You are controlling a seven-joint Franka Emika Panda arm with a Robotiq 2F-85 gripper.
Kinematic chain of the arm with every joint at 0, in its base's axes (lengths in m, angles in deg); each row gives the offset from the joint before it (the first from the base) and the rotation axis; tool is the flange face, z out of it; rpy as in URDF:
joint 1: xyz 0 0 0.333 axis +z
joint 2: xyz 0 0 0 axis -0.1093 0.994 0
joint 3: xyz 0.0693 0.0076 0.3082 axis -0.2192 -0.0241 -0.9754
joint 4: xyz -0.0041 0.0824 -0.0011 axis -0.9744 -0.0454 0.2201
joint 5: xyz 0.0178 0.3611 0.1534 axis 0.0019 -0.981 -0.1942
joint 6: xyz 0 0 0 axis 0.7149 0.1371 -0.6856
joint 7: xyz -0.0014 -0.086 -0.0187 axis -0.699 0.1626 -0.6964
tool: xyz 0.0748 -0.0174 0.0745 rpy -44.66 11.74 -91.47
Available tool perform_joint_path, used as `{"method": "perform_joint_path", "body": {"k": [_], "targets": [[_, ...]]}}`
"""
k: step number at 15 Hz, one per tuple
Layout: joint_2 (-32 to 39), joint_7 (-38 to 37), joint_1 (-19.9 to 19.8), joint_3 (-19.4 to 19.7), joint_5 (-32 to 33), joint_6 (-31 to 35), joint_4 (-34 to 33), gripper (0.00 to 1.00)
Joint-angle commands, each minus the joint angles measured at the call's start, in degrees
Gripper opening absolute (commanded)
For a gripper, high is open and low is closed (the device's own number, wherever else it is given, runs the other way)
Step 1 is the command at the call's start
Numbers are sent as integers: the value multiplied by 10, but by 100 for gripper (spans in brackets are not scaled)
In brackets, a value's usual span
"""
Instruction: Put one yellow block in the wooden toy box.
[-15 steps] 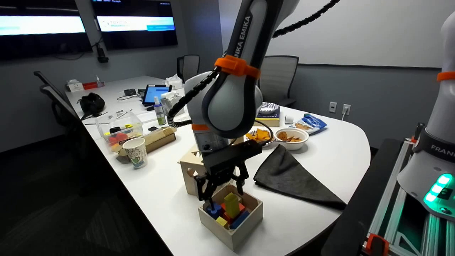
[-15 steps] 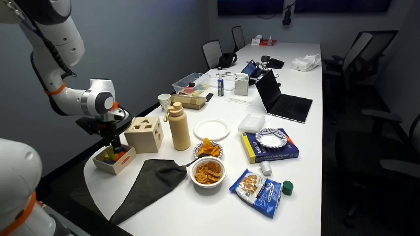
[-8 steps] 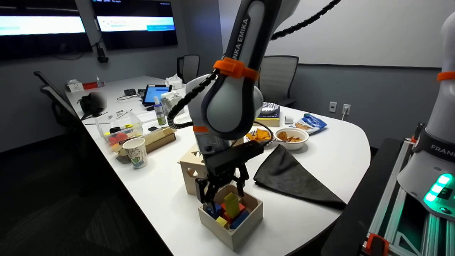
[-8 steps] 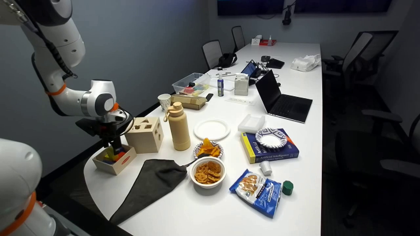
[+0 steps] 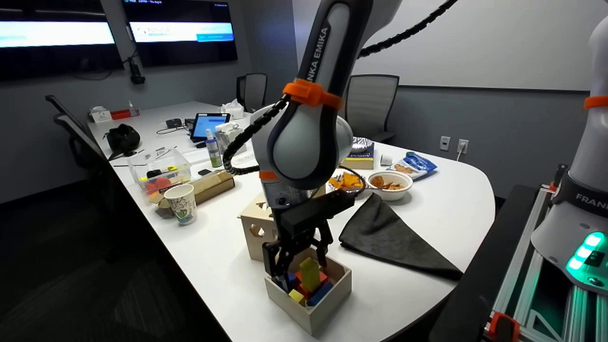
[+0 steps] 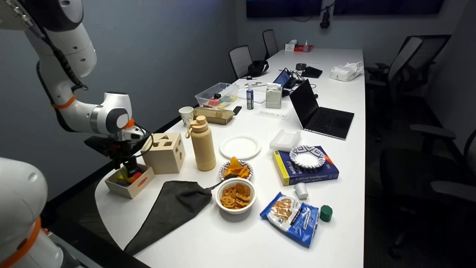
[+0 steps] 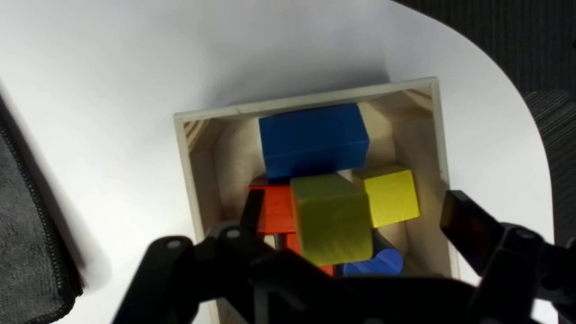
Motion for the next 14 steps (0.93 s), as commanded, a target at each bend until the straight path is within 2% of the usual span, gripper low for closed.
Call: {"method": "perform_joint_path", "body": {"k": [1, 3, 4, 5, 7, 8, 12, 14], "targets": [[6, 29, -3, -6, -30, -14, -11, 100], [4, 30, -1, -4, -35, -17, -10, 100], [2, 28, 0, -2, -37, -21, -10, 94], [2, 27, 1, -1, -38, -23, -10, 73], [1, 24, 2, 1, -40, -29, -11, 68], [-1, 23, 3, 1, -41, -29, -9, 62], [-11, 15, 5, 6, -43, -36, -1, 29], [-22, 13, 6, 8, -42, -44, 3, 15]]}}
